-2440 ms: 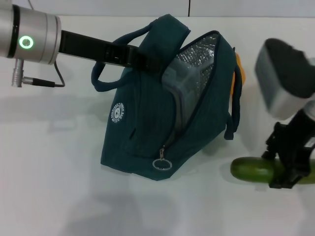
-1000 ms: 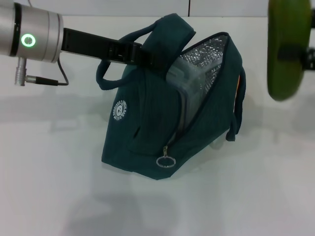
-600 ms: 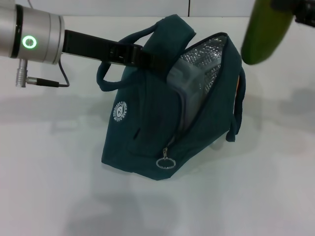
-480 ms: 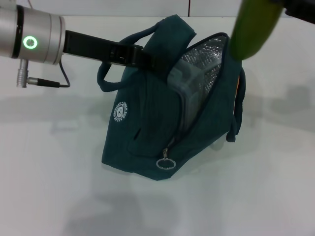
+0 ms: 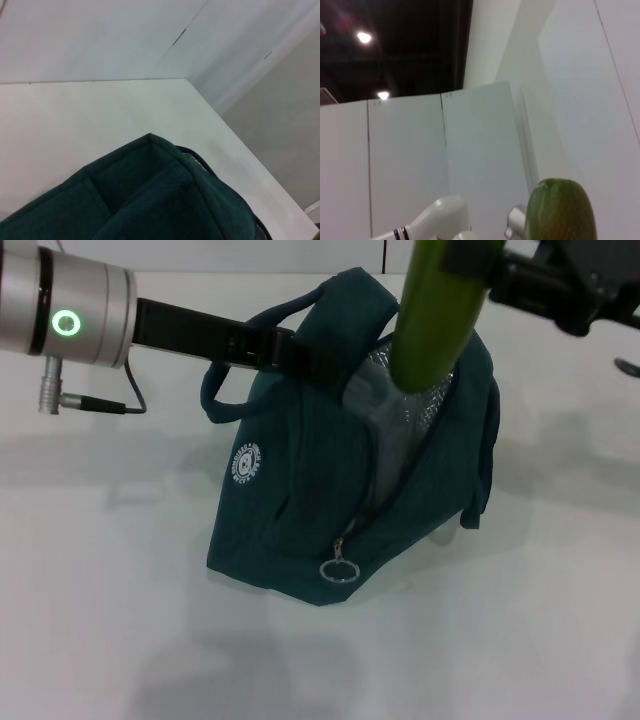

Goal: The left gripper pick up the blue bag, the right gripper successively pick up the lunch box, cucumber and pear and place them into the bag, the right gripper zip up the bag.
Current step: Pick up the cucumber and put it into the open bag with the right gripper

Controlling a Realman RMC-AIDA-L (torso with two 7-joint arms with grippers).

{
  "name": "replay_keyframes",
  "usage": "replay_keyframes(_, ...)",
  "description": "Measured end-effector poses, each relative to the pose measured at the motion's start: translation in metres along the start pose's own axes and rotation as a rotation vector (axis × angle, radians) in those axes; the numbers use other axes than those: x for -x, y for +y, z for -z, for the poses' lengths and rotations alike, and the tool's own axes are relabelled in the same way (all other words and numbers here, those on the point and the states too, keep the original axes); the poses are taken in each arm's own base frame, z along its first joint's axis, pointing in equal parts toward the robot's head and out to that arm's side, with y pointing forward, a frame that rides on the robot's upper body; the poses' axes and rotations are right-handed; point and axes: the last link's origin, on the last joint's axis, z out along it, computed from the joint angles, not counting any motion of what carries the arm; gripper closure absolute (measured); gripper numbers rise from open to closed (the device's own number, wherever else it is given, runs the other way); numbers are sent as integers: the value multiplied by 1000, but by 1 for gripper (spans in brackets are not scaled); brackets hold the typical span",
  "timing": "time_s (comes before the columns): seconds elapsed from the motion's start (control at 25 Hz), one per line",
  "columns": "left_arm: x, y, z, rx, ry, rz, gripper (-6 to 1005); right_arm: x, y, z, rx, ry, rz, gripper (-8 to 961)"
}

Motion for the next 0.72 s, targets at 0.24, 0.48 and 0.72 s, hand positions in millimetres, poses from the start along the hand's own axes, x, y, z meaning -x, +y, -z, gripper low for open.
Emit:
replay_keyframes(0.24,2,-3,-2,4,-1,4,938,-13,1,0,-18,21,-18,324)
replay_keyframes(0.48,1,-4,-1,-1,6,3,938,-25,1,1,-45,54,-35,320)
replay_keyframes(0.72,1,-4,-1,-2,8,3,938,-38,3,1,-56,99,-36,317)
